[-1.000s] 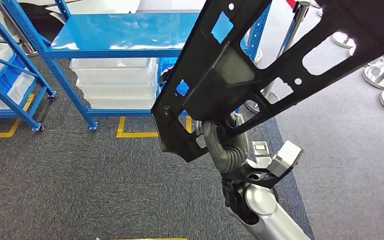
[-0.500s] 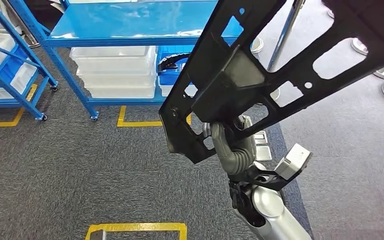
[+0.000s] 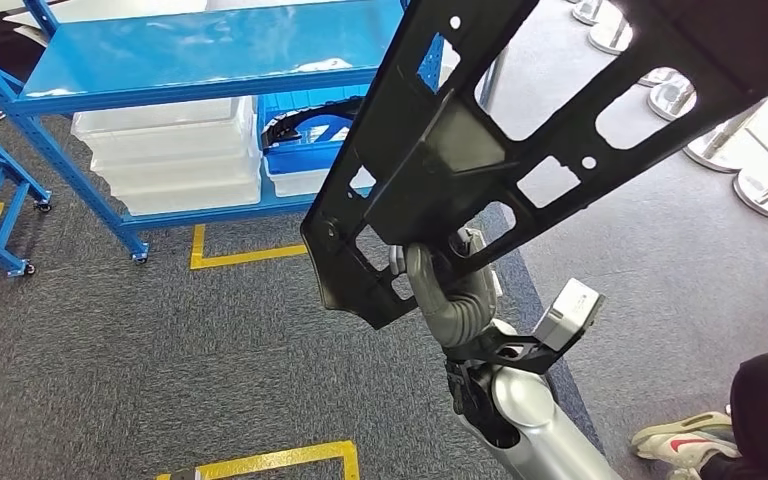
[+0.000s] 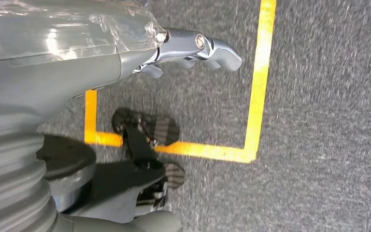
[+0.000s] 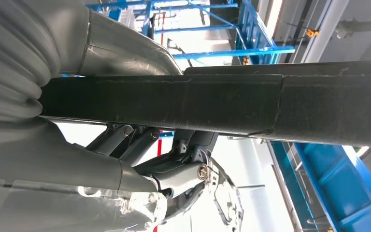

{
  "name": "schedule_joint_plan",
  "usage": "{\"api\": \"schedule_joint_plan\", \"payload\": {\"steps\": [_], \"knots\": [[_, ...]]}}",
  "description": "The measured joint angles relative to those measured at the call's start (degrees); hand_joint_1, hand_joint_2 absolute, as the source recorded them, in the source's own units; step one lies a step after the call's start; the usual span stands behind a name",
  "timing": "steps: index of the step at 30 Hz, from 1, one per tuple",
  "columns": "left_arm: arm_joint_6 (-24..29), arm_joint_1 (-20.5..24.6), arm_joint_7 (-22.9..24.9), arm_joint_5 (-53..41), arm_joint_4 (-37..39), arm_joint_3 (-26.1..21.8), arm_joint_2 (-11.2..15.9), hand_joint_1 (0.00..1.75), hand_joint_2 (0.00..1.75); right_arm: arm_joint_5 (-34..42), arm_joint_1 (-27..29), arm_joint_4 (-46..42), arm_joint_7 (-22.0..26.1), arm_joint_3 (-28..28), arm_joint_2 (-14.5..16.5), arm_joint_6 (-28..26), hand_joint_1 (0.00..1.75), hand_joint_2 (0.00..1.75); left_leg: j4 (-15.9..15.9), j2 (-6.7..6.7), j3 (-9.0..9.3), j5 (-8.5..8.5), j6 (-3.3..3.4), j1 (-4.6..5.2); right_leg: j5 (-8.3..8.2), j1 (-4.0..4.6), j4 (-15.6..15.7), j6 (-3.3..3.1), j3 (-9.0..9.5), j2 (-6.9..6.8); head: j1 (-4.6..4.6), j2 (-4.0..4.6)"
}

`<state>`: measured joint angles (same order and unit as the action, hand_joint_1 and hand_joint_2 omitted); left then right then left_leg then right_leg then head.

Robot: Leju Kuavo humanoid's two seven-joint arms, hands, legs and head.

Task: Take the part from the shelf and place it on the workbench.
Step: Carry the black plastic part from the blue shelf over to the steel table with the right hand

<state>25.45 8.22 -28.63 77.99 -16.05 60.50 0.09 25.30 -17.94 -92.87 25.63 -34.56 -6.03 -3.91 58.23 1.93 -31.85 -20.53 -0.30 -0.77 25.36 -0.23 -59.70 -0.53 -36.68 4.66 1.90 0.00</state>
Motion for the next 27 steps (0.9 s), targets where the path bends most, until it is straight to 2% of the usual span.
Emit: {"api": "schedule_joint_plan", "payload": {"steps": [1, 2, 4, 5, 6, 7, 9, 10, 11, 14, 19, 20, 21, 22, 23, 24, 25, 26, 27], "knots": [[-0.03, 0.03, 0.0, 0.01, 0.01, -0.01, 0.01, 0.0, 1.75, -0.06, -0.03, 0.0, 0.02, 0.08, 0.0, -0.02, 1.75, 1.75, -0.44, -0.44, -0.05, 0.41, 0.28, -0.21, 1.22, 0.07, -1.62, 0.27, -0.78, -1.06, -0.29, 0.0], [-0.05, -0.01, 0.02, 0.01, 0.02, -0.01, 0.02, 0.0, 1.75, -0.09, -0.04, 0.0, 0.03, 0.15, 0.0, -0.05, 1.75, 1.75, -0.67, -0.87, -0.17, 0.69, 0.44, -0.27, 3.1, -0.03, -4.43, 0.49, -1.99, -2.34, -0.67, 0.0], [-0.07, -0.29, 0.08, 0.02, 0.03, -0.02, 0.02, 0.0, 1.75, 0.11, -0.02, 0.08, 0.01, 0.21, 0.0, -0.08, 1.75, 1.75, -0.73, -1.63, -0.57, 0.97, 0.56, -0.28, 6.94, -0.38, -11.74, 1.04, -4.96, -3.87, -1.44, 0.0], [-0.07, -0.45, 0.12, 0.03, 0.05, -0.02, 0.02, 0.0, 1.75, 0.14, 0.01, 0.16, -0.01, 0.22, 0.0, -0.16, 1.75, 1.75, -0.68, -1.95, -0.74, 1.04, 0.5, -0.31, 7.76, -0.6, -14.12, 1.28, -5.73, -4.09, -1.65, 0.0], [-0.08, -0.55, 0.14, 0.03, 0.06, -0.02, 0.02, 0.0, 1.75, -0.01, 0.03, 0.25, -0.02, 0.23, 0.0, -0.33, 1.75, 1.75, -0.61, -2.11, -0.88, 1.12, 0.4, -0.36, 7.51, -0.82, -14.45, 1.48, -5.46, -4.19, -1.87, 0.0], [-0.08, -0.58, 0.15, 0.03, 0.07, -0.02, 0.02, 0.0, 1.75, -0.46, 0.03, 0.32, -0.03, 0.24, 0.0, -0.7, 1.75, 1.75, -0.52, -2.17, -0.96, 1.17, 0.26, -0.44, 6.29, -1.03, -12.43, 1.63, -4.0, -4.2, -2.05, 0.0], [-0.07, -0.49, 0.15, -0.01, 0.08, -0.02, 0.02, 0.0, 1.75, -1.71, -0.01, 0.37, -0.05, 0.24, 0.0, -1.72, 1.75, 1.75, -0.23, -2.03, -1.13, 1.17, -0.19, -0.53, 3.35, -1.34, -4.56, 1.68, 0.77, -3.44, -2.39, 0.0], [-0.06, -0.41, 0.15, -0.02, 0.08, -0.02, 0.02, 0.0, 1.75, -2.24, -0.03, 0.37, -0.07, 0.24, 0.0, -2.23, 1.75, 1.75, -0.03, -1.89, -1.3, 1.18, -0.53, -0.51, 2.52, -1.36, -1.31, 1.5, 2.56, -2.96, -2.5, 0.0], [-0.05, -0.35, 0.13, -0.04, 0.08, -0.02, 0.02, 0.0, 1.75, -2.57, -0.05, 0.37, -0.09, 0.24, -0.01, -2.6, 1.75, 1.75, 0.11, -1.71, -1.49, 1.24, -0.9, -0.52, 2.28, -1.28, 0.55, 1.23, 3.5, -2.59, -2.54, 0.0], [-0.07, -0.35, 0.09, -0.03, 0.08, -0.02, 0.02, 0.0, 1.75, -2.81, -0.04, 0.37, -0.21, 0.24, -0.03, -3.15, 1.75, 1.75, 0.04, -1.11, -1.82, 1.64, -1.87, -0.64, 2.41, -0.79, 1.0, 0.35, 3.47, -2.87, -2.39, 0.0], [-0.08, -0.37, 0.09, -0.04, 0.08, -0.02, 0.02, 0.0, 1.75, -2.81, -0.04, 0.37, -0.24, 0.24, -0.02, -3.24, 1.75, 1.75, -0.08, -0.95, -1.83, 1.75, -2.1, -0.7, 2.38, -0.68, 0.99, 0.12, 3.44, -3.02, -2.37, 0.0], [-0.08, -0.39, 0.08, -0.04, 0.08, -0.02, 0.02, 0.0, 1.75, -2.81, -0.06, 0.37, -0.26, 0.24, 0.0, -3.31, 1.75, 1.75, 1.57, -1.05, -2.5, 0.63, -2.28, -0.72, 2.2, -0.76, 1.24, -0.25, 3.49, -3.48, -2.09, 0.0], [-0.08, -0.48, 0.08, -0.04, 0.09, -0.02, 0.02, 0.0, 1.75, -2.81, -0.07, 0.38, -0.29, 0.24, 0.03, -3.37, 1.75, 1.75, 6.1, -1.15, -4.43, -1.49, -2.5, -0.74, 2.02, -0.7, 1.45, -0.69, 3.48, -4.31, -1.56, 0.0], [-0.08, -0.61, 0.07, -0.04, 0.1, -0.02, 0.02, 0.0, 1.75, -2.81, -0.09, 0.38, -0.34, 0.24, 0.08, -3.44, 1.75, 1.75, 8.65, -1.36, -5.34, -2.43, -2.6, -0.72, 1.87, -0.63, 1.6, -1.13, 3.49, -5.38, -0.89, 0.0], [-0.09, -0.72, 0.07, -0.05, 0.12, -0.02, 0.02, 0.0, 1.75, -2.81, -0.11, 0.39, -0.38, 0.24, 0.14, -3.51, 1.75, 1.75, 9.85, -1.89, -5.57, -2.79, -2.6, -0.66, 1.76, -0.55, 1.69, -1.52, 3.51, -6.54, -0.16, 0.0], [-0.1, -0.79, 0.07, -0.06, 0.13, -0.02, 0.02, 0.0, 1.75, -2.81, -0.11, 0.39, -0.4, 0.24, 0.19, -3.52, 1.75, 1.75, 8.57, -2.97, -4.83, -1.97, -2.35, -0.5, 1.85, -0.32, 1.51, -1.51, 3.46, -7.34, 0.36, 0.0], [-0.11, -0.76, 0.07, -0.05, 0.15, -0.02, 0.02, 0.0, 1.75, -2.81, -0.12, 0.39, -0.4, 0.24, 0.24, -3.54, 1.75, 1.75, 4.28, -4.02, -2.87, -0.13, -2.0, -0.26, 2.0, -0.15, 1.25, -1.33, 3.41, -7.82, 0.71, 0.0], [-0.13, -0.69, 0.07, -0.06, 0.15, -0.02, 0.02, 0.0, 1.75, -2.81, -0.13, 0.39, -0.42, 0.24, 0.27, -3.55, 1.75, 1.75, 1.99, -4.8, -2.01, 0.56, -1.7, -0.04, 2.11, -0.01, 1.08, -1.11, 3.34, -8.21, 0.76, 0.0], [-0.14, -0.66, 0.07, -0.06, 0.16, -0.02, 0.02, 0.0, 1.75, -2.82, -0.14, 0.39, -0.44, 0.24, 0.28, -3.57, 1.75, 1.75, 1.05, -5.13, -1.87, 0.68, -1.43, 0.17, 2.18, 0.13, 0.97, -0.86, 3.27, -8.62, 0.67, 0.0]]}}
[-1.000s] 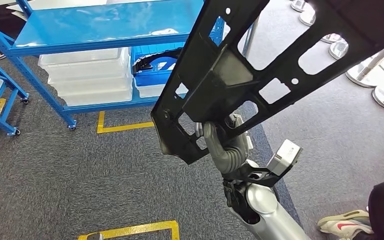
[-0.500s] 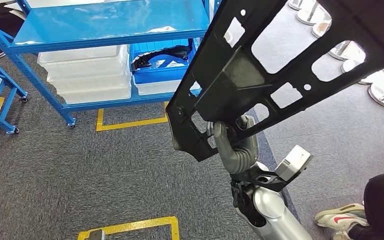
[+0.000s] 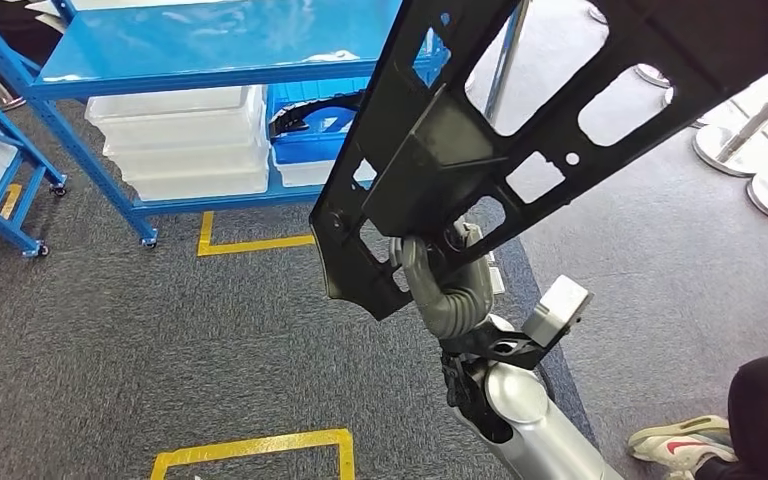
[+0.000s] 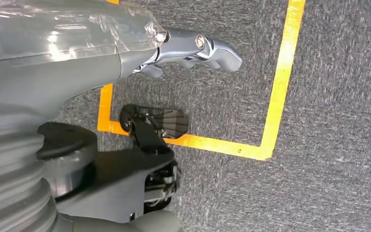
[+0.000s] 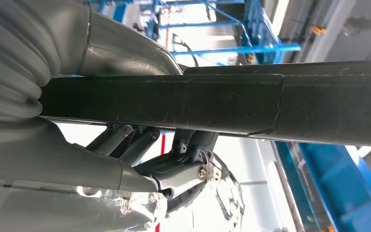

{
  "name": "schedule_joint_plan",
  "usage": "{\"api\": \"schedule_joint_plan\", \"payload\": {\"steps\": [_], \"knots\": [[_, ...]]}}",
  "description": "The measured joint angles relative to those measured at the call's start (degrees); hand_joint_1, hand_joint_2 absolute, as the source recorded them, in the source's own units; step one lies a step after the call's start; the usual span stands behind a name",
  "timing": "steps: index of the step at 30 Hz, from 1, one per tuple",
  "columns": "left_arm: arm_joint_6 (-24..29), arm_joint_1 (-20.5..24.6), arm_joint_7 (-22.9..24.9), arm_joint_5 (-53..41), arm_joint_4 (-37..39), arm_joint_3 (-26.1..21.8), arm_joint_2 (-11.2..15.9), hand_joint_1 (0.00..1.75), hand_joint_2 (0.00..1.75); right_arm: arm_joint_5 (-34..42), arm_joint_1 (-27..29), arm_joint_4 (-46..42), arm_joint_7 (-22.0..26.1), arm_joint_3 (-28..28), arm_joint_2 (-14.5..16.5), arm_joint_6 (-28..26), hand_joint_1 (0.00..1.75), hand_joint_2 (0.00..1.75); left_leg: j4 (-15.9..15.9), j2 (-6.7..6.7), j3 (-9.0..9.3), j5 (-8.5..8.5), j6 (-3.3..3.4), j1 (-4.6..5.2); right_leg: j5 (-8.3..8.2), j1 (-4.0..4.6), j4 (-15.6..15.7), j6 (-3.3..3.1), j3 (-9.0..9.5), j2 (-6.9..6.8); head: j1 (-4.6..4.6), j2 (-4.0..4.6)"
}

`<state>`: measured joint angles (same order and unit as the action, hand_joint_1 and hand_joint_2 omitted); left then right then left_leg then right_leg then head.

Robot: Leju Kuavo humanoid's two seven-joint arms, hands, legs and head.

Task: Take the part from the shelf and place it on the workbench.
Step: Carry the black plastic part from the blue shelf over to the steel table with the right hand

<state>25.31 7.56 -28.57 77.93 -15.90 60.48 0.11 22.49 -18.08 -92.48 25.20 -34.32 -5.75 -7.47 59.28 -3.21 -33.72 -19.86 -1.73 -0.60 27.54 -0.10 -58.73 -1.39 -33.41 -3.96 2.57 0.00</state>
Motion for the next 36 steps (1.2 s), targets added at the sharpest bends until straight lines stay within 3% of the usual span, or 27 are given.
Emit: {"api": "schedule_joint_plan", "payload": {"steps": [2, 4, 7, 8, 9, 10, 11, 13, 15, 17, 18, 20, 21, 23, 24, 25, 27, 28, 30, 31, 33, 35, 36], "knots": [[-0.02, -0.08, 0.0, 0.0, 0.01, 0.0, 0.0, 0.0, 1.75, 0.0, -0.05, 0.0, -0.04, 0.0, 0.01, -0.05, 1.75, 1.75, -0.29, 1.04, -0.29, 0.33, 0.65, 0.06, 0.09, -0.01, -0.01, 0.58, 0.01, -0.77, -0.39, 0.0], [-0.03, -0.15, 0.0, 0.0, 0.01, -0.01, 0.0, 0.0, 1.75, 0.0, -0.14, 0.0, -0.03, 0.0, 0.0, -0.08, 1.75, 1.75, -0.68, 2.07, -0.36, 0.82, 1.38, -0.16, 1.38, -0.29, -1.45, 1.22, -0.45, 0.37, -0.68, 0.0], [-0.14, -0.07, 0.0, -0.07, 0.04, -0.02, 0.0, 0.0, 1.75, 0.02, -0.11, 0.04, -0.01, 0.0, -0.01, -0.11, 1.75, 1.75, -0.81, 3.61, -0.69, 1.27, 1.99, -0.22, 6.71, -0.59, -11.06, 1.76, -4.67, 3.12, -1.78, 0.0], [-0.19, -0.1, 0.01, -0.11, 0.04, -0.02, 0.0, 0.0, 1.75, 0.04, -0.07, 0.07, -0.02, 0.0, -0.02, -0.12, 1.75, 1.75, -0.77, 4.22, -0.82, 1.33, 2.03, -0.17, 7.82, -0.63, -14.31, 1.82, -6.18, 3.42, -2.16, 0.0], [-0.22, -0.16, 0.03, -0.16, 0.04, -0.02, 0.0, 0.0, 1.75, 0.06, -0.04, 0.09, -0.04, 0.0, -0.02, -0.13, 1.75, 1.75, -0.71, 4.86, -0.92, 1.37, 2.03, -0.14, 7.86, -0.64, -15.87, 1.83, -6.93, 3.55, -2.43, 0.0], [-0.24, -0.21, 0.05, -0.2, 0.05, -0.02, 0.0, 0.0, 1.75, 0.07, -0.04, 0.1, -0.04, 0.0, -0.02, -0.13, 1.75, 1.75, -0.63, 5.51, -0.97, 1.4, 2.0, -0.14, 6.79, -0.67, -15.21, 1.78, -6.62, 3.67, -2.66, 0.0], [-0.24, -0.23, 0.08, -0.24, 0.05, -0.02, 0.0, 0.0, 1.75, 0.07, -0.05, 0.11, -0.04, 0.0, -0.02, -0.13, 1.75, 1.75, -0.54, 6.18, -0.97, 1.41, 1.94, -0.14, 4.84, -0.72, -12.35, 1.69, -5.27, 3.95, -2.86, 0.0], [-0.24, -0.17, 0.09, -0.35, 0.05, -0.02, -0.01, 0.0, 1.75, 0.07, -0.11, 0.11, -0.04, 0.01, -0.02, -0.13, 1.75, 1.75, -0.3, 7.41, -1.14, 1.44, 1.63, -0.15, 1.45, -0.91, -4.65, 1.35, -1.8, 6.04, -3.17, 0.0], [-0.25, -0.13, 0.09, -0.48, 0.05, -0.02, -0.02, 0.0, 1.75, 0.1, -0.16, 0.14, -0.04, 0.02, -0.04, -0.14, 1.75, 1.75, -0.16, 8.47, -1.6, 1.66, 0.97, -0.23, 0.49, -0.94, -0.71, 1.0, -0.22, 7.72, -3.3, 0.0], [-0.26, -0.29, 0.09, -0.54, 0.05, -0.02, -0.01, 0.0, 1.75, 0.14, -0.19, 0.14, -0.02, 0.02, -0.03, -0.15, 1.75, 1.75, -0.35, 9.45, -1.93, 1.99, 0.1, -0.39, 0.44, -0.79, -0.31, 0.5, -0.12, 7.14, -3.21, 0.0], [-0.27, -0.42, 0.09, -0.56, 0.07, -0.02, 0.02, 0.0, 1.75, 0.15, -0.21, 0.14, 0.0, 0.02, -0.01, -0.15, 1.75, 1.75, -0.11, 9.15, -2.04, 1.84, -0.25, -0.45, 0.27, -0.81, -0.03, 0.13, 0.01, 6.53, -3.16, 0.0], [-0.29, -0.47, 0.1, -0.6, 0.09, -0.02, 0.05, 0.0, 1.75, 0.15, -0.23, 0.13, 0.07, 0.02, 0.07, -0.15, 1.75, 1.75, 2.89, 6.94, -3.31, -0.11, -0.8, -0.39, -0.07, -0.95, 0.6, -0.69, 0.28, 5.11, -2.57, 0.0], [-0.31, -0.43, 0.11, -0.61, 0.09, -0.02, 0.05, 0.0, 1.75, 0.16, -0.21, 0.13, 0.08, 0.02, 0.09, -0.15, 1.75, 1.75, 6.05, 5.46, -4.67, -1.91, -0.99, -0.43, -0.11, -0.86, 0.71, -0.94, 0.34, 4.36, -2.18, 0.0], [-0.34, -0.36, 0.11, -0.62, 0.09, -0.02, 0.04, 0.0, 1.75, 0.16, -0.13, 0.13, 0.08, 0.02, 0.11, -0.15, 1.75, 1.75, 13.27, 4.13, -7.96, -5.28, -1.39, -0.55, -0.04, -0.66, 0.67, -1.17, 0.28, 2.91, -1.52, 0.0], [-0.35, -0.41, 0.13, -0.62, 0.09, -0.02, 0.05, 0.0, 1.75, 0.17, -0.1, 0.13, 0.07, 0.02, 0.11, -0.15, 1.75, 1.75, 15.36, 3.91, -8.81, -5.84, -1.52, -0.62, 0.0, -0.59, 0.62, -1.2, 0.25, 2.19, -1.33, 0.0], [-0.35, -0.47, 0.15, -0.62, 0.09, -0.02, 0.05, 0.0, 1.75, 0.17, -0.09, 0.13, 0.07, 0.02, 0.11, -0.15, 1.75, 1.75, 15.34, 3.72, -8.6, -5.34, -1.59, -0.65, 0.05, -0.56, 0.56, -1.18, 0.23, 1.49, -1.12, 0.0], [-0.35, -0.51, 0.17, -0.63, 0.09, -0.02, 0.07, 0.0, 1.75, 0.18, -0.1, 0.13, 0.07, 0.03, 0.13, -0.16, 1.75, 1.75, 9.42, 2.6, -5.17, -2.14, -1.49, -0.64, 0.23, -0.56, 0.34, -0.98, 0.28, 0.23, -0.61, 0.0], [-0.36, -0.45, 0.17, -0.63, 0.09, -0.02, 0.07, 0.0, 1.75, 0.18, -0.1, 0.13, 0.08, 0.03, 0.14, -0.18, 1.75, 1.75, 5.44, 1.28, -3.14, -0.77, -1.28, -0.48, 0.39, -0.41, 0.16, -0.76, 0.28, -0.31, -0.3, 0.0], [-0.37, -0.3, 0.17, -0.67, 0.09, -0.02, 0.07, 0.0, 1.75, 0.17, -0.11, 0.13, 0.11, 0.06, 0.13, -0.35, 1.75, 1.75, 0.74, -0.29, -1.08, 0.55, -0.52, -0.11, 0.67, -0.09, -0.13, -0.18, 0.29, -1.29, -0.08, 0.0], [-0.39, -0.27, 0.17, -0.69, 0.09, -0.02, 0.07, 0.0, 1.75, 0.17, -0.11, 0.13, 0.15, 0.09, 0.12, -0.5, 1.75, 1.75, 0.17, -0.26, -1.1, 0.52, -0.11, 0.09, 0.72, 0.06, -0.14, 0.13, 0.33, -1.79, -0.19, 0.0], [-0.43, -0.37, 0.18, -0.71, 0.09, -0.02, 0.06, 0.0, 1.75, 0.18, -0.13, 0.09, 0.19, 0.16, 0.1, -0.83, 1.75, 1.75, -0.12, 1.1, -1.27, 0.87, 0.71, 0.0, 0.9, -0.04, -0.11, 0.75, 0.52, -2.45, -0.55, 0.0], [-0.46, -0.4, 0.2, -0.71, 0.1, -0.02, 0.06, 0.0, 1.75, 0.18, -0.15, 0.05, 0.22, 0.31, 0.09, -1.02, 1.75, 1.75, -0.58, 2.29, -1.24, 1.34, 1.5, -0.24, 2.66, -0.36, -2.33, 1.34, -0.24, -0.47, -0.9, 0.0], [-0.48, -0.35, 0.21, -0.71, 0.1, -0.02, 0.06, 0.0, 1.75, 0.18, -0.13, 0.04, 0.23, 0.39, 0.05, -1.05, 1.75, 1.75, -0.7, 2.89, -1.25, 1.52, 1.78, -0.31, 4.41, -0.53, -5.23, 1.55, -1.49, 1.18, -1.24, 0.0]]}}
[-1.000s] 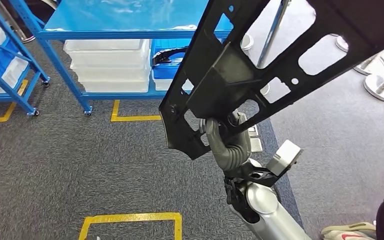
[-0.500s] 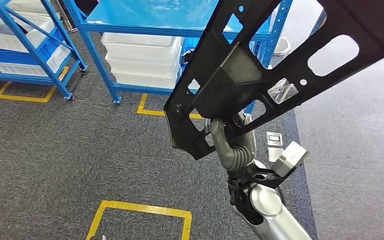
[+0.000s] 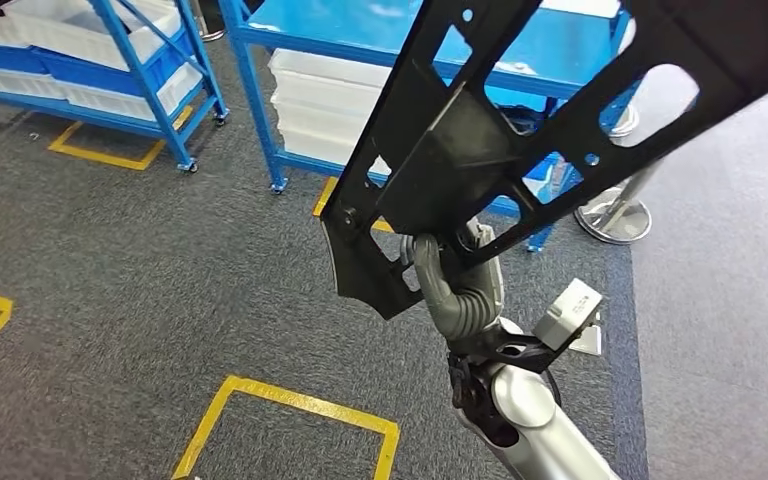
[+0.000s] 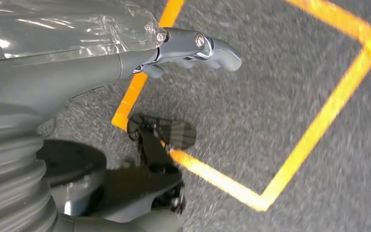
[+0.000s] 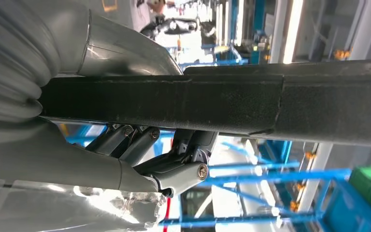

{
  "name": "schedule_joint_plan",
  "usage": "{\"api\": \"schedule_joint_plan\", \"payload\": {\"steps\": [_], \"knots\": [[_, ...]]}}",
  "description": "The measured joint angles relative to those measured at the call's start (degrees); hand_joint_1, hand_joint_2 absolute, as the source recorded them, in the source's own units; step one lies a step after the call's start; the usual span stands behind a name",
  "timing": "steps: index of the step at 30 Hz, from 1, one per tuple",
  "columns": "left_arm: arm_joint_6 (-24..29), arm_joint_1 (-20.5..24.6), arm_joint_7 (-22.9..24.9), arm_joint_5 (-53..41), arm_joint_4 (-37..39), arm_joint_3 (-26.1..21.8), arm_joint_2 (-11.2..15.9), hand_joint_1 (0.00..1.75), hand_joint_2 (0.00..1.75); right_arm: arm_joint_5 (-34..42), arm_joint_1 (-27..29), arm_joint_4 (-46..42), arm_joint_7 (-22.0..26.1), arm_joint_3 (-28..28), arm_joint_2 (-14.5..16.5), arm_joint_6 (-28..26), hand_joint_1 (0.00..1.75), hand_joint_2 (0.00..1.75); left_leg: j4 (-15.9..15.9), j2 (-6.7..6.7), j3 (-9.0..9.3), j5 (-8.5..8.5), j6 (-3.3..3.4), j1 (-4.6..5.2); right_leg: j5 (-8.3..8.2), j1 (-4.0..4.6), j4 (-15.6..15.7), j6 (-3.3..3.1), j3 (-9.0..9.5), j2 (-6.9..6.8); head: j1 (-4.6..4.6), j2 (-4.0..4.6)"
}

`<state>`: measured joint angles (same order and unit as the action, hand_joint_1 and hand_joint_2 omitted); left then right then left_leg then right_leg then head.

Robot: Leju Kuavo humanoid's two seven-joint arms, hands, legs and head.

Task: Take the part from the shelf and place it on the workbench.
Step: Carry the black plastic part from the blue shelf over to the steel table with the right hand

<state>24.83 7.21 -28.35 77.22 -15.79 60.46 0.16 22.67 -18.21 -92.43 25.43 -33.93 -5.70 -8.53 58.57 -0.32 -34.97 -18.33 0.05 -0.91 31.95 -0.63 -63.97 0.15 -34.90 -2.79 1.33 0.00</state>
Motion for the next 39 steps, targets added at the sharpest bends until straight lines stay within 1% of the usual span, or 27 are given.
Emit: {"api": "schedule_joint_plan", "payload": {"steps": [2, 3, 4, 5, 6, 8, 10, 12, 13, 14, 16, 18, 19, 21, 23, 24, 25, 27, 28, 30, 32, 33, 34, 35, 36, 37, 39], "knots": [[-0.06, 0.1, 0.01, 0.0, 0.01, 0.0, -0.01, 0.0, 1.75, 0.01, 0.2, 0.0, 0.01, 0.14, -0.14, -0.09, 1.75, 1.75, -0.01, 1.33, -0.16, 0.16, 0.29, 0.09, 3.55, -0.13, -7.74, 0.2, -3.63, 2.13, -0.82, 0.0], [-0.09, 0.08, 0.01, 0.0, 0.01, 0.0, -0.01, 0.0, 1.75, 0.01, 0.33, 0.0, -0.01, 0.17, -0.21, -0.11, 1.75, 1.75, 0.02, 2.08, -0.2, 0.18, 0.33, 0.15, 4.19, -0.12, -10.41, 0.24, -4.96, 2.44, -1.14, 0.0], [-0.12, 0.05, 0.02, 0.0, 0.01, 0.0, -0.01, 0.0, 1.75, 0.02, 0.43, 0.0, -0.01, 0.2, -0.27, -0.13, 1.75, 1.75, 0.06, 2.83, -0.2, 0.2, 0.34, 0.2, 3.69, -0.12, -11.03, 0.21, -5.37, 2.58, -1.38, 0.0], [-0.14, 0.03, 0.02, 0.0, 0.01, 0.0, -0.01, 0.0, 1.75, 0.04, 0.48, 0.0, -0.01, 0.24, -0.31, -0.15, 1.75, 1.75, 0.13, 3.6, -0.17, 0.22, 0.34, 0.23, 2.14, -0.13, -9.4, 0.11, -4.72, 2.79, -1.55, 0.0], [-0.19, 0.04, 0.03, 0.0, 0.01, 0.0, -0.02, 0.0, 1.75, 0.08, 0.49, 0.0, -0.01, 0.35, -0.32, -0.17, 1.75, 1.75, 0.21, 4.38, -0.15, 0.22, 0.3, 0.22, -0.14, -0.14, -5.76, -0.06, -3.12, 3.46, -1.71, 0.0], [-0.28, 0.16, 0.02, -0.01, 0.01, 0.0, -0.1, 0.0, 1.75, 0.23, 0.46, 0.0, 0.02, 0.72, -0.35, -0.25, 1.75, 1.75, 0.43, 5.79, -0.43, 0.27, -0.01, 0.15, -3.34, -0.29, 1.78, -0.49, 0.12, 6.31, -1.89, 0.0], [-0.37, 0.21, 0.01, -0.01, 0.01, 0.0, -0.19, 0.0, 1.75, 0.59, 0.41, 0.0, 0.06, 1.06, -0.4, -0.31, 1.75, 1.75, 0.52, 7.03, -0.95, 0.48, -0.73, -0.12, -3.96, -0.2, 4.78, -0.8, 1.18, 7.88, -1.97, 0.0], [-0.44, 0.05, 0.01, -0.01, 0.02, -0.01, -0.18, 0.0, 1.75, 1.04, 0.3, 0.0, 0.1, 1.19, -0.43, -0.31, 1.75, 1.75, 0.47, 8.0, -1.2, 0.69, -1.56, -0.35, -4.22, -0.08, 5.23, -1.23, 1.32, 6.64, -2.01, 0.0], [-0.46, -0.07, -0.01, -0.01, 0.04, -0.01, -0.16, 0.0, 1.75, 1.2, 0.22, 0.0, 0.11, 1.21, -0.41, -0.29, 1.75, 1.75, 0.88, 7.38, -1.35, 0.42, -1.86, -0.28, -4.38, -0.16, 5.6, -1.58, 1.56, 5.88, -1.94, 0.0], [-0.48, -0.09, -0.03, -0.01, 0.05, -0.02, -0.16, 0.0, 1.75, 1.33, 0.13, 0.0, 0.17, 1.26, -0.39, -0.26, 1.75, 1.75, 2.21, 6.08, -1.91, -0.43, -2.09, -0.18, -4.54, -0.28, 5.97, -1.94, 1.81, 5.02, -1.61, 0.0], [-0.51, 0.04, -0.06, 0.0, 0.07, -0.02, -0.16, 0.0, 1.75, 1.56, 0.07, 0.01, 0.24, 1.5, -0.36, -0.2, 1.75, 1.75, 8.08, 2.63, -4.6, -3.73, -2.42, -0.12, -4.62, -0.26, 6.36, -2.42, 2.08, 3.3, -0.76, 0.0], [-0.55, 0.14, -0.06, 0.01, 0.07, -0.02, -0.16, 0.0, 1.75, 1.79, 0.11, 0.03, 0.26, 1.81, -0.37, -0.14, 1.75, 1.75, 14.69, 1.21, -7.74, -6.49, -2.82, -0.37, -4.5, -0.1, 6.3, -2.58, 2.06, 1.59, -0.22, 0.0], [-0.56, 0.11, -0.06, 0.01, 0.08, -0.02, -0.16, 0.0, 1.75, 1.87, 0.12, 0.04, 0.25, 1.9, -0.38, -0.13, 1.75, 1.75, 15.92, 0.96, -8.23, -6.56, -2.99, -0.49, -4.42, -0.07, 6.25, -2.58, 2.05, 0.77, -0.06, 0.0], [-0.6, 0.05, -0.07, 0.01, 0.11, -0.03, -0.15, 0.0, 1.75, 1.9, 0.11, 0.04, 0.26, 2.01, -0.37, -0.09, 1.75, 1.75, 11.93, 0.32, -5.93, -3.92, -3.16, -0.66, -4.17, -0.11, 6.04, -2.36, 2.09, -0.68, 0.38, 0.0], [-0.65, 0.16, -0.13, -0.04, 0.14, -0.04, -0.15, 0.0, 1.75, 1.9, 0.07, 0.04, 0.27, 2.09, -0.38, -0.05, 1.75, 1.75, 4.46, -1.84, -2.17, -1.16, -2.92, -0.5, -3.73, 0.06, 5.58, -1.8, 2.11, -1.86, 0.98, 0.0], [-0.67, 0.24, -0.16, -0.05, 0.14, -0.04, -0.16, 0.0, 1.75, 1.9, 0.05, 0.04, 0.28, 2.14, -0.39, -0.02, 1.75, 1.75, 2.15, -2.55, -1.14, -0.54, -2.59, -0.32, -3.52, 0.21, 5.39, -1.45, 2.13, -2.38, 1.04, 0.0], [-0.67, 0.28, -0.18, -0.06, 0.15, -0.04, -0.16, 0.0, 1.75, 1.9, 0.03, 0.04, 0.32, 2.2, -0.4, 0.03, 1.75, 1.75, 1.1, -2.85, -0.83, -0.45, -2.21, -0.1, -3.36, 0.38, 5.3, -1.11, 2.17, -2.88, 0.97, 0.0], [-0.68, 0.22, -0.19, -0.04, 0.19, -0.05, -0.15, 0.0, 1.75, 1.9, -0.03, 0.04, 0.38, 2.39, -0.41, 0.13, 1.75, 1.75, 0.94, -1.58, -1.03, -0.32, -1.41, 0.09, -3.17, 0.37, 5.4, -0.47, 2.42, -3.8, 0.56, 0.0], [-0.68, 0.15, -0.19, -0.03, 0.22, -0.05, -0.15, 0.0, 1.75, 1.9, -0.07, 0.04, 0.42, 2.49, -0.41, 0.17, 1.75, 1.75, 0.79, -0.98, -1.02, -0.18, -1.07, 0.04, -2.82, 0.19, 5.13, -0.15, 2.47, -3.32, 0.39, 0.0], [-0.68, 0.18, -0.19, -0.04, 0.27, -0.07, -0.16, 0.0, 1.75, 1.89, -0.14, 0.04, 0.51, 2.73, -0.43, 0.25, 1.75, 1.75, 0.48, 0.15, -0.95, 0.12, -0.36, -0.17, -0.56, -0.19, 1.91, 0.29, 1.23, -0.6, -0.03, 0.0], [-0.69, 0.32, -0.19, -0.04, 0.29, -0.07, -0.16, 0.0, 1.75, 1.89, -0.11, 0.08, 0.59, 2.97, -0.55, 0.3, 1.75, 1.75, 0.45, 1.38, -1.0, 0.22, 0.03, -0.11, 3.05, -0.28, -5.4, 0.32, -2.22, 2.0, -0.83, 0.0], [-0.72, 0.36, -0.19, -0.04, 0.3, -0.07, -0.16, 0.0, 1.75, 1.9, -0.07, 0.14, 0.61, 3.09, -0.62, 0.3, 1.75, 1.75, 0.46, 2.11, -1.01, 0.22, 0.1, 0.0, 4.24, -0.25, -8.92, 0.28, -4.03, 2.41, -1.23, 0.0], [-0.74, 0.36, -0.19, -0.04, 0.3, -0.07, -0.16, 0.0, 1.75, 1.9, -0.04, 0.2, 0.61, 3.19, -0.69, 0.29, 1.75, 1.75, 0.48, 2.88, -1.02, 0.22, 0.13, 0.1, 4.33, -0.22, -10.75, 0.21, -5.11, 2.57, -1.53, 0.0], [-0.75, 0.34, -0.19, -0.04, 0.31, -0.07, -0.17, 0.0, 1.75, 1.9, -0.03, 0.26, 0.61, 3.28, -0.73, 0.29, 1.75, 1.75, 0.52, 3.67, -1.0, 0.22, 0.13, 0.19, 3.33, -0.21, -10.47, 0.07, -5.24, 2.71, -1.73, 0.0], [-0.76, 0.34, -0.19, -0.04, 0.32, -0.07, -0.17, 0.0, 1.75, 1.9, -0.03, 0.3, 0.61, 3.36, -0.74, 0.3, 1.75, 1.75, 0.57, 4.48, -0.97, 0.22, 0.12, 0.24, 1.37, -0.21, -7.94, -0.13, -4.29, 2.97, -1.87, 0.0], [-0.77, 0.35, -0.19, -0.04, 0.33, -0.08, -0.18, 0.0, 1.75, 1.9, -0.04, 0.31, 0.61, 3.43, -0.75, 0.31, 1.75, 1.75, 0.63, 5.27, -0.94, 0.21, 0.1, 0.25, -0.92, -0.21, -3.99, -0.37, -2.66, 3.71, -2.0, 0.0], [-0.8, 0.43, -0.19, -0.02, 0.34, -0.1, -0.22, 0.0, 1.75, 1.9, -0.09, 0.32, 0.62, 3.51, -0.77, 0.32, 1.75, 1.75, 0.78, 6.61, -1.16, 0.27, -0.19, 0.25, -3.6, -0.29, 2.65, -0.73, 0.08, 6.17, -2.14, 0.0]]}}
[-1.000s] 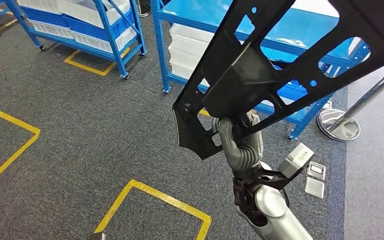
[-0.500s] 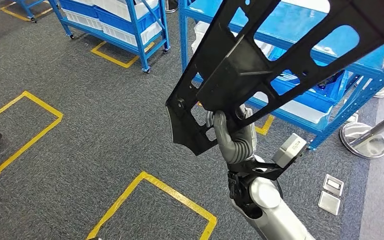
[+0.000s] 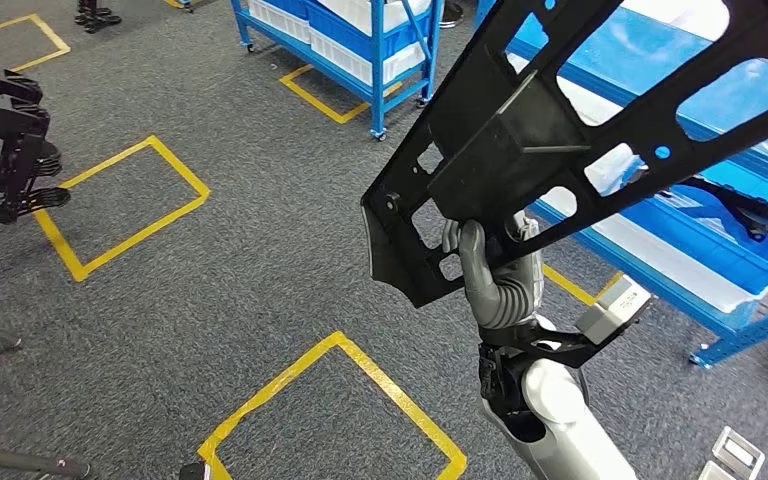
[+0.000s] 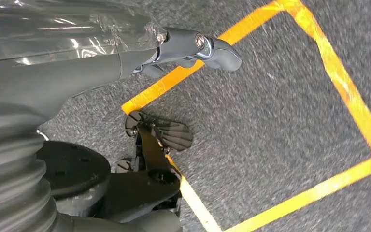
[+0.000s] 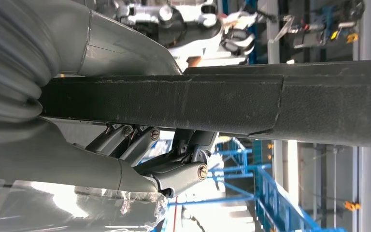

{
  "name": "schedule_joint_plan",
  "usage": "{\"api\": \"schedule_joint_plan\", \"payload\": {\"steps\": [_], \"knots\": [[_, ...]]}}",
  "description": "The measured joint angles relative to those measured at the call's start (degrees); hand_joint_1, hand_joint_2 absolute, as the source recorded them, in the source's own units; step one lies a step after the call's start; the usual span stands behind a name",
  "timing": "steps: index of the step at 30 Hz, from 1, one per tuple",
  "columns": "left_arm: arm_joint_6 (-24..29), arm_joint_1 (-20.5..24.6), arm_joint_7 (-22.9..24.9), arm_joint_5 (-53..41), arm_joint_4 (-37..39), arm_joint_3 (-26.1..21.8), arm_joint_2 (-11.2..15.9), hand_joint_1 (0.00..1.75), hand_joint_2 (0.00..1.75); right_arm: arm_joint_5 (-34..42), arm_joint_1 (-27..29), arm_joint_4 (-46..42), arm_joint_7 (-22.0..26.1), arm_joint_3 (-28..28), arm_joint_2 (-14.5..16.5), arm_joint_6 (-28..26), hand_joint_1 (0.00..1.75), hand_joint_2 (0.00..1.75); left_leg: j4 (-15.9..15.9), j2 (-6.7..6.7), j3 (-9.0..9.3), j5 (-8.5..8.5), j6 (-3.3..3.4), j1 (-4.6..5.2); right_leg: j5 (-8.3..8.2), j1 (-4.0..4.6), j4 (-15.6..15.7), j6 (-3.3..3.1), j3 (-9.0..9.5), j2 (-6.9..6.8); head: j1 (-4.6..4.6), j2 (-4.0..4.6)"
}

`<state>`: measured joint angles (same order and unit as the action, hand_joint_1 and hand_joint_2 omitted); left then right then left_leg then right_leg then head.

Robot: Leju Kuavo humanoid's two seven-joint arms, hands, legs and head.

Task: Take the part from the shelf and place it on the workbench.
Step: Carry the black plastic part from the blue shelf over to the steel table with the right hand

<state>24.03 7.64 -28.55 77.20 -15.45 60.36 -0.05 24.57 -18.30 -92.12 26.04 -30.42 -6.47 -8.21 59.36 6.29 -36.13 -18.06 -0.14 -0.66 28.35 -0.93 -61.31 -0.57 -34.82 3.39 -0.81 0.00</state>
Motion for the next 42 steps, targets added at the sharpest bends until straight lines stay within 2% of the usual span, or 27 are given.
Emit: {"api": "schedule_joint_plan", "payload": {"steps": [2, 3, 4, 6, 8, 10, 11, 12, 14, 16, 17, 19, 21, 23, 25, 26, 27, 28, 30, 32, 34, 35, 37, 38, 39, 41, 42], "knots": [[-0.03, -0.01, 0.0, 0.04, 0.03, -0.08, -0.05, 0.0, 1.75, 0.02, -0.05, 0.03, 0.02, 0.04, -0.03, 0.04, 1.75, 1.75, -0.03, 1.15, -0.42, 0.23, -0.65, -0.29, -0.21, 0.15, 1.93, -0.16, 0.68, 1.06, -0.01, 0.0], [-0.04, -0.08, -0.01, 0.08, 0.07, -0.14, -0.05, 0.0, 1.75, 0.03, -0.09, 0.03, 0.03, 0.06, -0.04, 0.12, 1.75, 1.75, -0.12, 1.77, -0.56, 0.37, -1.08, -0.41, -0.36, 0.2, 2.21, -0.33, 0.78, 0.42, -0.02, 0.0], [-0.06, -0.19, -0.02, 0.11, 0.1, -0.21, -0.05, 0.0, 1.75, 0.05, -0.13, 0.04, 0.04, 0.08, -0.02, 0.23, 1.75, 1.75, -0.01, 1.56, -0.62, 0.33, -1.41, -0.5, -0.52, 0.2, 2.52, -0.62, 1.0, -0.3, -0.02, 0.0], [-0.09, -0.29, -0.04, 0.19, 0.15, -0.28, -0.05, 0.0, 1.75, 0.08, -0.25, 0.05, 0.16, 0.09, 0.06, 0.58, 1.75, 1.75, 2.5, -1.13, -1.65, -1.25, -1.85, -0.23, -0.79, 0.06, 3.26, -1.29, 1.56, -1.88, 0.49, 0.0], [-0.12, -0.18, -0.05, 0.22, 0.17, -0.29, -0.05, 0.0, 1.75, 0.09, -0.27, 0.1, 0.25, 0.11, 0.11, 0.84, 1.75, 1.75, 9.2, -4.48, -4.73, -4.74, -2.06, -0.14, -0.73, 0.21, 3.49, -1.71, 1.85, -3.51, 1.19, 0.0], [-0.14, -0.16, -0.07, 0.22, 0.17, -0.29, -0.05, 0.0, 1.75, 0.09, -0.24, 0.21, 0.23, 0.13, 0.11, 0.92, 1.75, 1.75, 15.2, -5.51, -7.65, -6.85, -2.33, -0.37, -0.55, 0.35, 3.42, -1.84, 1.91, -5.22, 1.52, 0.0], [-0.14, -0.21, -0.07, 0.23, 0.17, -0.29, -0.05, 0.0, 1.75, 0.1, -0.23, 0.27, 0.22, 0.13, 0.11, 0.93, 1.75, 1.75, 15.78, -5.69, -7.91, -6.58, -2.42, -0.49, -0.44, 0.38, 3.38, -1.83, 1.94, -5.98, 1.63, 0.0], [-0.14, -0.27, -0.07, 0.23, 0.17, -0.29, -0.05, 0.0, 1.75, 0.1, -0.24, 0.3, 0.23, 0.13, 0.11, 0.93, 1.75, 1.75, 13.84, -5.98, -6.87, -5.24, -2.47, -0.58, -0.3, 0.37, 3.29, -1.74, 2.0, -6.7, 1.79, 0.0], [-0.15, -0.26, -0.08, 0.23, 0.2, -0.31, -0.06, 0.0, 1.75, 0.11, -0.26, 0.32, 0.23, 0.13, 0.11, 0.93, 1.75, 1.75, 6.31, -7.9, -2.89, -1.98, -2.39, -0.51, 0.17, 0.45, 2.95, -1.33, 2.16, -8.0, 2.26, 0.0], [-0.15, -0.16, -0.1, 0.22, 0.22, -0.32, -0.07, 0.0, 1.75, 0.1, -0.29, 0.33, 0.24, 0.16, 0.11, 0.96, 1.75, 1.75, 1.11, -9.36, -0.43, -0.42, -1.9, -0.16, 0.69, 0.73, 2.56, -0.7, 2.31, -9.1, 2.54, 0.0], [-0.15, -0.15, -0.1, 0.23, 0.22, -0.32, -0.08, 0.0, 1.75, 0.1, -0.3, 0.33, 0.25, 0.18, 0.11, 0.97, 1.75, 1.75, 0.5, -9.35, -0.34, -0.5, -1.58, 0.06, 0.84, 0.85, 2.52, -0.37, 2.4, -9.6, 2.49, 0.0], [-0.15, -0.27, -0.11, 0.24, 0.25, -0.32, -0.08, 0.0, 1.75, 0.1, -0.32, 0.34, 0.27, 0.2, 0.1, 1.01, 1.75, 1.75, 0.22, -7.93, -0.45, -0.28, -0.85, 0.07, 1.11, 0.71, 2.59, 0.29, 2.7, -10.47, 2.21, 0.0], [-0.22, -0.33, -0.11, 0.22, 0.28, -0.32, -0.08, 0.0, 1.75, 0.09, -0.4, 0.35, 0.31, 0.27, 0.09, 1.04, 1.75, 1.75, -0.22, -6.66, -0.3, 0.04, -0.14, -0.08, 2.64, 0.31, 0.78, 0.84, 2.22, -8.55, 1.89, 0.0], [-0.42, -0.23, -0.08, 0.16, 0.31, -0.32, -0.09, 0.0, 1.75, 0.07, -0.47, 0.42, 0.37, 0.39, 0.06, 1.11, 1.75, 1.75, -0.37, -5.47, -0.24, 0.21, 0.31, -0.06, 6.0, 0.08, -5.36, 0.99, -0.5, -5.18, 1.14, 0.0], [-0.66, -0.16, 0.0, 0.08, 0.32, -0.32, -0.1, 0.0, 1.75, 0.06, -0.4, 0.57, 0.4, 0.51, -0.04, 1.18, 1.75, 1.75, -0.34, -4.06, -0.26, 0.24, 0.5, 0.14, 8.39, 0.09, -12.21, 0.93, -4.04, -3.86, 0.44, 0.0], [-0.78, -0.17, 0.03, 0.04, 0.33, -0.32, -0.1, 0.0, 1.75, 0.04, -0.34, 0.65, 0.4, 0.55, -0.11, 1.22, 1.75, 1.75, -0.31, -3.27, -0.27, 0.25, 0.52, 0.24, 8.11, 0.13, -13.4, 0.83, -4.88, -3.61, 0.23, 0.0], [-0.83, -0.19, 0.06, 0.01, 0.34, -0.32, -0.1, 0.0, 1.75, 0.01, -0.31, 0.69, 0.4, 0.58, -0.15, 1.26, 1.75, 1.75, -0.25, -2.53, -0.25, 0.25, 0.52, 0.3, 6.9, 0.16, -12.63, 0.67, -4.81, -3.43, 0.1, 0.0], [-0.89, -0.19, 0.07, -0.05, 0.35, -0.32, -0.1, 0.0, 1.75, -0.04, -0.33, 0.71, 0.4, 0.64, -0.19, 1.32, 1.75, 1.75, -0.18, -1.73, -0.22, 0.25, 0.51, 0.33, 4.66, 0.18, -9.44, 0.44, -3.58, -2.93, -0.02, 0.0], [-1.0, -0.1, 0.07, -0.27, 0.38, -0.32, -0.2, 0.0, 1.75, -0.15, -0.5, 0.71, 0.39, 0.83, -0.31, 1.38, 1.75, 1.75, 0.02, -0.3, -0.41, 0.28, 0.34, 0.27, 1.07, 0.09, -1.95, -0.06, -0.6, -0.22, -0.19, 0.0], [-1.13, 0.02, 0.08, -0.49, 0.42, -0.33, -0.31, 0.0, 1.75, -0.28, -0.66, 0.71, 0.29, 1.06, -0.51, 1.36, 1.75, 1.75, 0.07, 1.04, -0.88, 0.51, -0.23, -0.03, -0.01, 0.16, 1.75, -0.33, 0.74, 1.72, -0.27, 0.0], [-1.24, -0.05, 0.09, -0.57, 0.45, -0.34, -0.32, 0.0, 1.75, -0.42, -0.75, 0.69, 0.2, 1.2, -0.64, 1.33, 1.75, 1.75, -0.13, 2.33, -1.14, 0.79, -1.06, -0.3, -0.18, 0.24, 2.39, -0.67, 1.03, 0.71, -0.35, 0.0], [-1.28, -0.15, 0.09, -0.59, 0.48, -0.34, -0.32, 0.0, 1.75, -0.49, -0.79, 0.68, 0.17, 1.23, -0.67, 1.33, 1.75, 1.75, 0.14, 1.8, -1.23, 0.6, -1.38, -0.23, -0.37, 0.21, 2.88, -0.94, 1.37, -0.08, -0.29, 0.0], [-1.31, -0.2, 0.09, -0.62, 0.54, -0.34, -0.32, 0.0, 1.75, -0.57, -0.9, 0.64, 0.2, 1.27, -0.69, 1.32, 1.75, 1.75, 3.37, -1.47, -2.53, -1.43, -1.92, 0.05, -0.76, 0.09, 3.87, -1.59, 2.06, -1.88, 0.34, 0.0], [-1.35, -0.16, 0.09, -0.65, 0.55, -0.34, -0.32, 0.0, 1.75, -0.6, -0.9, 0.64, 0.19, 1.3, -0.71, 1.31, 1.75, 1.75, 6.5, -3.56, -3.93, -3.18, -2.14, 0.06, -0.78, 0.29, 3.99, -1.79, 2.23, -2.72, 0.65, 0.0], [-1.43, -0.08, 0.09, -0.67, 0.56, -0.34, -0.32, 0.0, 1.75, -0.61, -0.84, 0.64, 0.2, 1.32, -0.74, 1.29, 1.75, 1.75, 10.19, -4.78, -5.68, -4.98, -2.41, -0.06, -0.71, 0.42, 3.99, -1.96, 2.27, -3.63, 0.91, 0.0], [-1.63, -0.05, 0.09, -0.68, 0.57, -0.34, -0.32, 0.0, 1.75, -0.62, -0.71, 0.64, 0.16, 1.35, -0.78, 1.23, 1.75, 1.75, 14.98, -5.64, -7.9, -6.55, -2.82, -0.41, -0.49, 0.58, 3.9, -2.04, 2.27, -5.38, 1.12, 0.0], [-1.71, -0.09, 0.08, -0.66, 0.59, -0.34, -0.32, 0.0, 1.75, -0.62, -0.67, 0.64, 0.15, 1.35, -0.8, 1.21, 1.75, 1.75, 14.58, -5.84, -7.57, -5.89, -2.96, -0.55, -0.35, 0.59, 3.83, -2.0, 2.29, -6.21, 1.26, 0.0]]}}
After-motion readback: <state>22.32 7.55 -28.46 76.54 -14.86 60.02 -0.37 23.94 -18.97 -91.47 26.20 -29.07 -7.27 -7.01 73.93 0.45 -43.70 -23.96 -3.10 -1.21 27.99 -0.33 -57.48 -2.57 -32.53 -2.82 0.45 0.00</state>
